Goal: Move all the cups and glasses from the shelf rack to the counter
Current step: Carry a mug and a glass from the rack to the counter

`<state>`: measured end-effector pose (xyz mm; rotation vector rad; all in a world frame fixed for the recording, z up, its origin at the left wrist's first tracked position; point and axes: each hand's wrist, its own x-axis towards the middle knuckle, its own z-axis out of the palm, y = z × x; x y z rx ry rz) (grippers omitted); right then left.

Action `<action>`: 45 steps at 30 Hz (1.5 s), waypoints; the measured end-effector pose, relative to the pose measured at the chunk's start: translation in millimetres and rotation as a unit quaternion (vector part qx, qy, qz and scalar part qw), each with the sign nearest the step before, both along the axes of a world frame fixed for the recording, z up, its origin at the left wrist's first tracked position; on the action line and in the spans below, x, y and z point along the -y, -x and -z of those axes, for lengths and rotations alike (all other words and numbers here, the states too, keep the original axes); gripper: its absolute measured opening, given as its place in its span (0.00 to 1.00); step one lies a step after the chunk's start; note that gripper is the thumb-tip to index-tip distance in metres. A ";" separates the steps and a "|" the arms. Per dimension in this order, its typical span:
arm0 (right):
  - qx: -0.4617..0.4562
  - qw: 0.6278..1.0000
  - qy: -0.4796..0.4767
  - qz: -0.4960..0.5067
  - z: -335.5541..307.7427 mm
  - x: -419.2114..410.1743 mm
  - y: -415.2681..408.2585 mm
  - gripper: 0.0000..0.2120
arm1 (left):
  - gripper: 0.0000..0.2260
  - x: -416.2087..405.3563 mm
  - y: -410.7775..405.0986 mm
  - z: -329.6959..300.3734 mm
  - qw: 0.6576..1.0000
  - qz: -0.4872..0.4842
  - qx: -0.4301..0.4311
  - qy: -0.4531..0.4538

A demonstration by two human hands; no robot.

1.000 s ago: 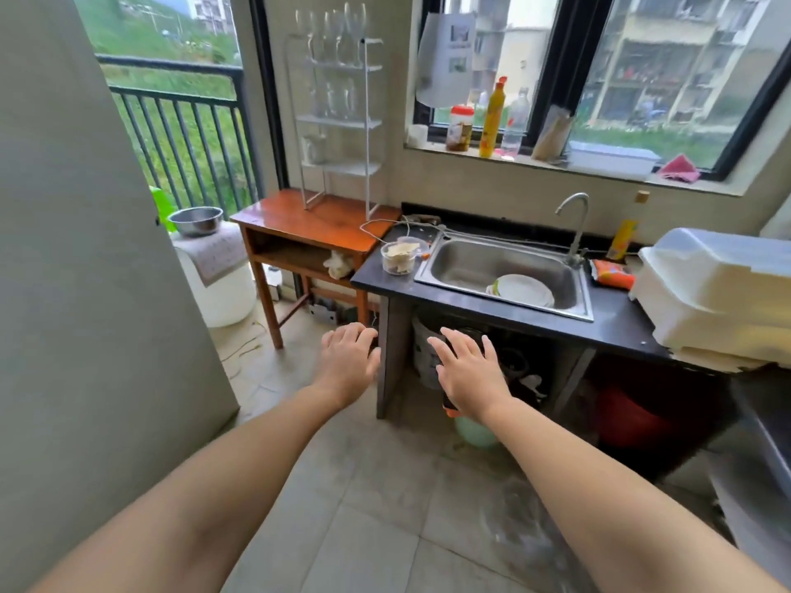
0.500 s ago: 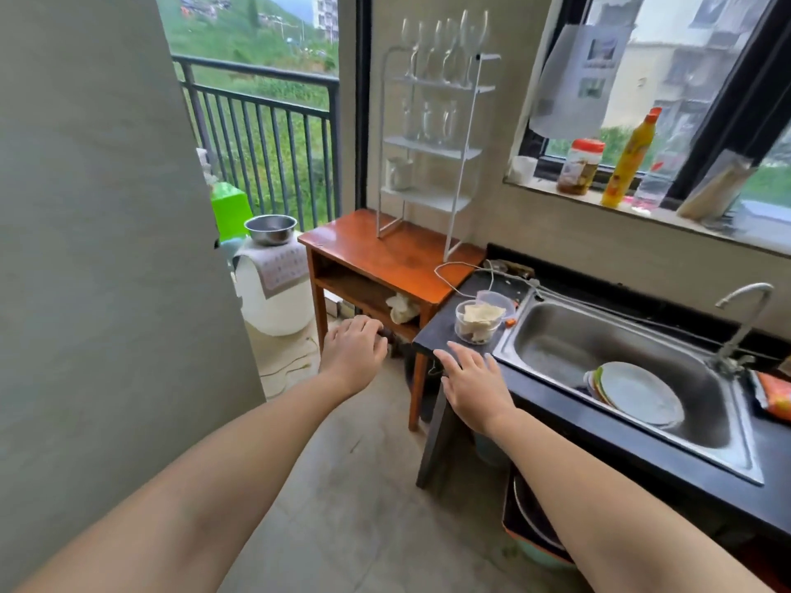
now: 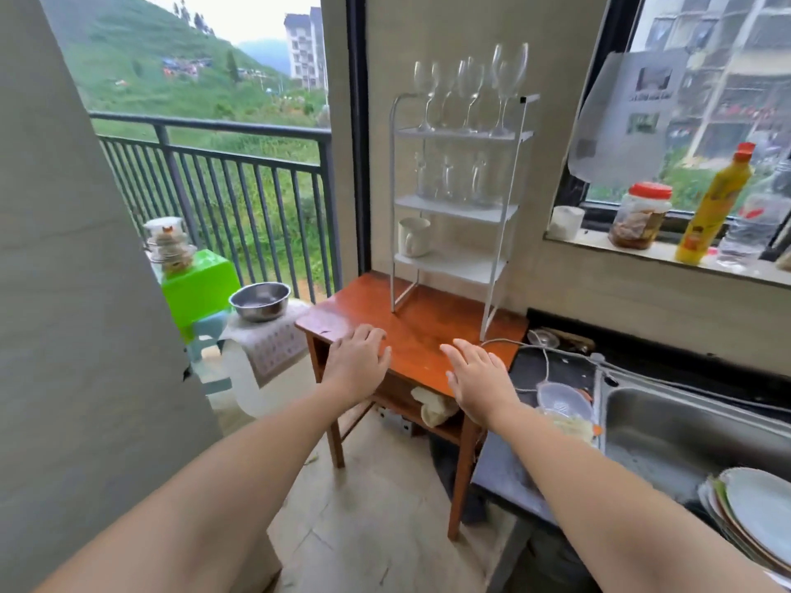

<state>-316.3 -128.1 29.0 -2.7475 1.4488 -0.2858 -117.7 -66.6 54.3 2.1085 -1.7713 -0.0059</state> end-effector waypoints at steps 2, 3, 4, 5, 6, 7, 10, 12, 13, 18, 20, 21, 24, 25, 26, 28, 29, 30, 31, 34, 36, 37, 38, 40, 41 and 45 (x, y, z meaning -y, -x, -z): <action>0.015 1.000 0.005 0.007 -6.2 28.9 -20.9 0.23 | 0.17 36.4 -20.1 -4.7 1.000 0.010 -0.005 -0.007; 0.012 1.000 0.008 0.008 -8.3 39.1 -28.0 0.23 | 0.17 50.2 -25.7 -4.7 1.000 0.013 -0.004 -0.012; 0.009 1.000 0.012 0.012 -10.0 50.9 -33.9 0.23 | 0.17 64.5 -30.3 -3.9 1.000 0.020 -0.005 -0.014; 0.006 1.000 0.018 0.016 -13.3 64.7 -39.5 0.23 | 0.17 79.6 -34.3 -3.7 1.000 0.027 -0.005 -0.012; 0.010 1.000 0.023 0.019 -17.6 77.6 -44.3 0.23 | 0.17 93.8 -37.3 -2.4 0.999 0.035 -0.009 -0.007; 0.015 0.999 0.031 0.024 -22.3 94.9 -49.9 0.23 | 0.17 113.0 -41.3 -0.8 0.999 0.046 -0.013 0.000; 0.030 0.998 0.057 0.024 -36.2 145.3 -60.5 0.23 | 0.17 167.0 -46.8 0.1 0.997 0.069 -0.026 0.010; 0.049 0.996 0.066 0.026 -46.0 176.9 -65.1 0.23 | 0.16 200.4 -48.3 0.3 0.997 0.073 -0.029 0.009; 0.068 0.995 0.070 0.028 -52.2 195.3 -67.9 0.23 | 0.16 219.3 -49.5 -0.9 0.997 0.072 -0.028 0.010; 0.178 0.980 0.061 0.067 -84.3 273.5 -83.5 0.23 | 0.18 294.4 -58.4 -7.6 0.995 0.065 -0.072 -0.014; 0.236 0.966 0.054 0.095 -97.0 296.7 -90.6 0.23 | 0.19 315.5 -62.7 -8.7 0.992 0.052 -0.108 -0.027; 0.260 0.958 0.053 0.105 -103.3 307.3 -93.8 0.23 | 0.19 324.7 -64.5 -8.2 0.990 0.046 -0.128 -0.035; 0.326 0.933 0.037 0.145 -124.3 337.4 -102.4 0.23 | 0.22 354.9 -68.4 -8.6 0.978 0.019 -0.199 -0.053; 0.349 0.922 0.027 0.166 -130.5 348.2 -105.1 0.22 | 0.22 366.7 -69.2 -8.9 0.974 0.008 -0.218 -0.055; 0.373 0.909 0.011 0.185 -136.0 356.6 -107.2 0.23 | 0.22 376.2 -69.9 -9.5 0.970 -0.003 -0.237 -0.057; 0.417 0.882 -0.028 0.217 -143.3 373.3 -110.5 0.23 | 0.22 395.8 -70.6 -9.4 0.956 -0.022 -0.287 -0.062; 0.434 0.870 -0.047 0.230 -146.1 380.2 -112.6 0.23 | 0.23 404.8 -71.3 -8.8 0.947 -0.027 -0.313 -0.066; 0.446 0.859 -0.063 0.245 -149.1 388.1 -115.8 0.22 | 0.24 415.0 -72.3 -7.0 0.938 -0.032 -0.339 -0.071; 0.457 0.849 -0.074 0.255 -151.7 394.5 -118.4 0.21 | 0.24 422.3 -73.2 -6.0 0.929 -0.039 -0.361 -0.072; 0.511 0.810 -0.102 0.268 -157.8 407.1 -124.8 0.20 | 0.21 438.9 -75.0 -3.8 0.896 -0.063 -0.434 -0.075; 0.542 0.788 -0.114 0.268 -156.7 413.0 -126.6 0.18 | 0.20 448.3 -78.2 -0.7 0.870 -0.074 -0.478 -0.092; 0.559 0.776 -0.122 0.266 -156.0 412.8 -125.5 0.16 | 0.19 451.5 -79.7 1.5 0.857 -0.077 -0.499 -0.098; 0.577 0.762 -0.134 0.261 -156.8 411.8 -124.7 0.13 | 0.19 454.5 -81.4 2.8 0.843 -0.076 -0.522 -0.104; 0.611 0.735 -0.164 0.245 -160.4 411.0 -124.4 0.08 | 0.17 460.2 -86.7 6.2 0.816 -0.078 -0.562 -0.105; 0.623 0.723 -0.173 0.242 -161.5 411.8 -124.2 0.07 | 0.17 462.6 -89.9 7.0 0.803 -0.079 -0.582 -0.105; 0.645 0.698 -0.182 0.252 -166.3 413.1 -124.7 0.11 | 0.14 464.3 -94.2 11.0 0.762 -0.076 -0.633 -0.109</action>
